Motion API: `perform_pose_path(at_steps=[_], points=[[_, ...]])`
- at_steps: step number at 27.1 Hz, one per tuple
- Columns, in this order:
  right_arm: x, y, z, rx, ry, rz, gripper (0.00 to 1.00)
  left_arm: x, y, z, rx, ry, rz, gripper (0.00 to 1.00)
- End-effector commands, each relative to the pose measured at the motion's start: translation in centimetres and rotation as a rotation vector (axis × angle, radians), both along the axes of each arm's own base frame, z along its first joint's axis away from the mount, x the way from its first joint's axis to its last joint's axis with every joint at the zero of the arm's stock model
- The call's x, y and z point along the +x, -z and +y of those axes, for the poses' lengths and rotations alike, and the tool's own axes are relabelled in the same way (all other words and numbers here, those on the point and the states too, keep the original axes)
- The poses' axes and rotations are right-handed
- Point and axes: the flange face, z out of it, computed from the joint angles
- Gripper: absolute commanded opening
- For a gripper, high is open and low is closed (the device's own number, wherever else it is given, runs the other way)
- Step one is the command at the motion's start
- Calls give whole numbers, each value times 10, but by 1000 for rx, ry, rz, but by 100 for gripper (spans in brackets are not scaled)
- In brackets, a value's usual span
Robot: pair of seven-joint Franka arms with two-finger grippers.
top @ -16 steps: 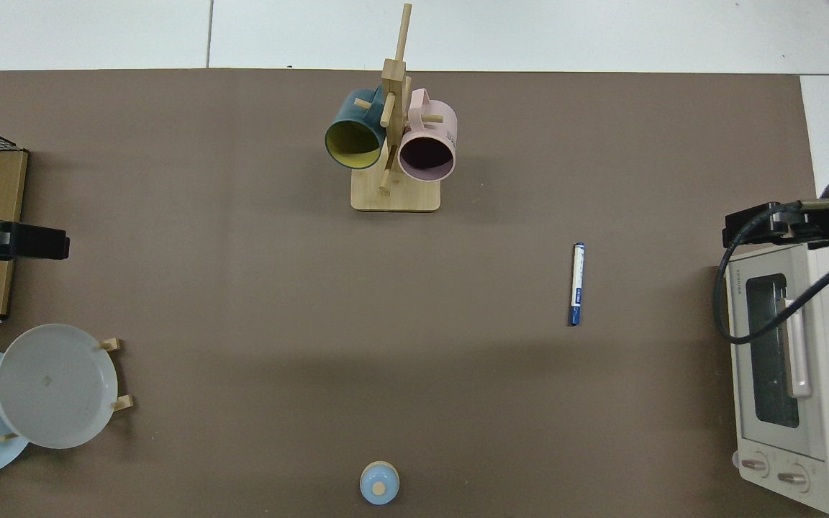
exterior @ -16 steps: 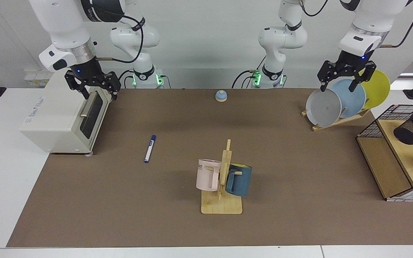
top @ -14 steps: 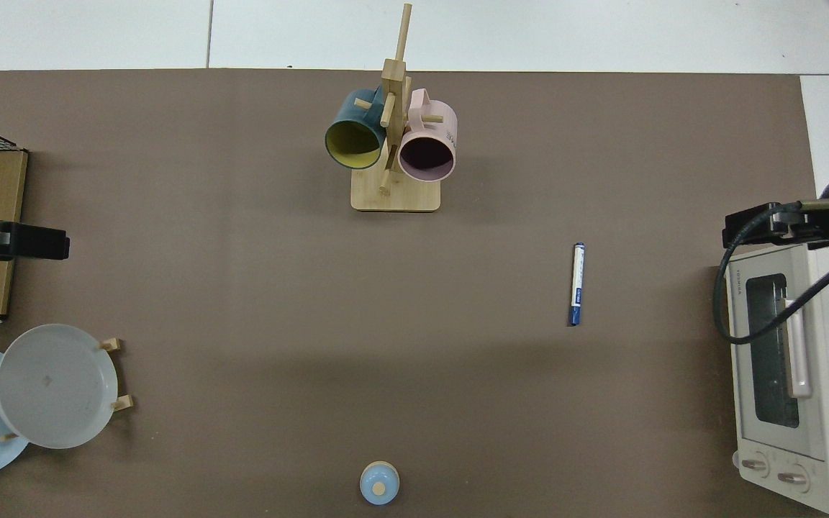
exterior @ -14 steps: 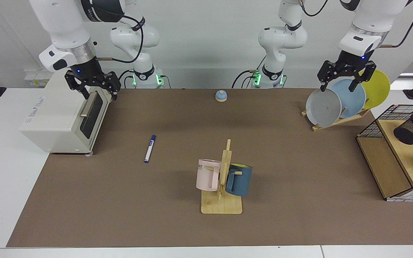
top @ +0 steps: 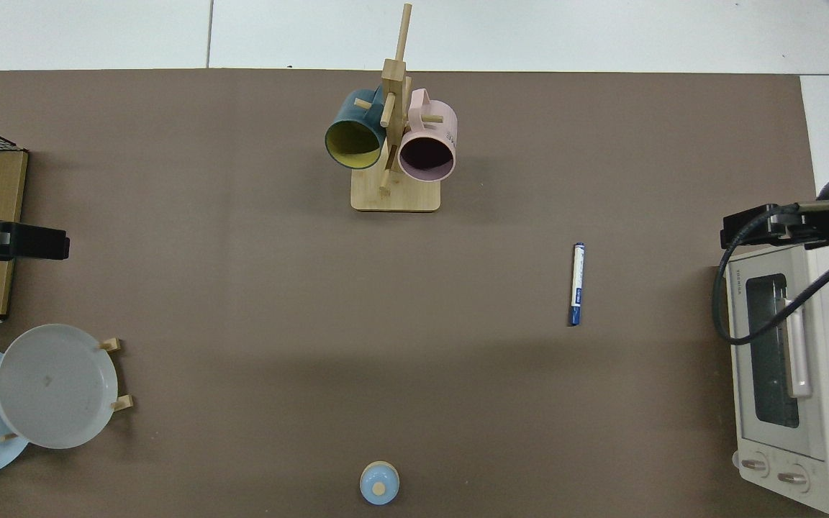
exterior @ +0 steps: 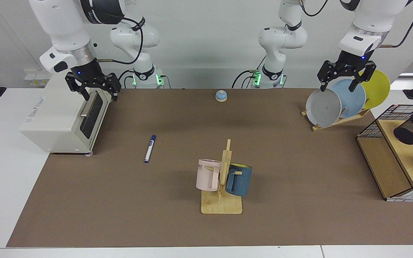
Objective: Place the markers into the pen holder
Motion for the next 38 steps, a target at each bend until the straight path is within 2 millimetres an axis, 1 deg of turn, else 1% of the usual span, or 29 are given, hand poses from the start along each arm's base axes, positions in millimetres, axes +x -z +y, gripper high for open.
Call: perform_pose_path(at_steps=[1,5,10,15,18,20,22,23,27,30,32,38], points=[[3,23,-3,23,-18,-23,100,-6,-2,1,-3,-10,-6,100],[16,48,-2,24,-21,-13,100,-6,-2,0,-3,-8,-6,100],[31,91,3,27,-24,-8,100,-6,-2,0,-3,-8,-6,100],[44,138,20,28,-44,12,100,-6,-2,0,-3,-8,-6,100],[49,161,24,40,-28,-1,100,-6,-2,0,-3,-8,-6,100],[51,173,28,44,-15,-14,100,-6,-2,0,-3,-8,-6,100],[53,186,42,45,-7,-15,100,-6,-2,0,-3,-8,-6,100],[54,192,46,45,-1,-9,100,-6,-2,1,-3,-10,-6,100],[57,213,49,43,7,5,100,-6,-2,0,-3,-8,-6,100],[56,231,65,45,-13,3,100,-6,-2,0,-3,-8,-6,100],[57,243,71,47,-10,-8,100,-6,-2,1,-3,-10,-6,100],[63,276,77,44,-1,-2,100,-6,-2,0,-3,-8,-6,100]])
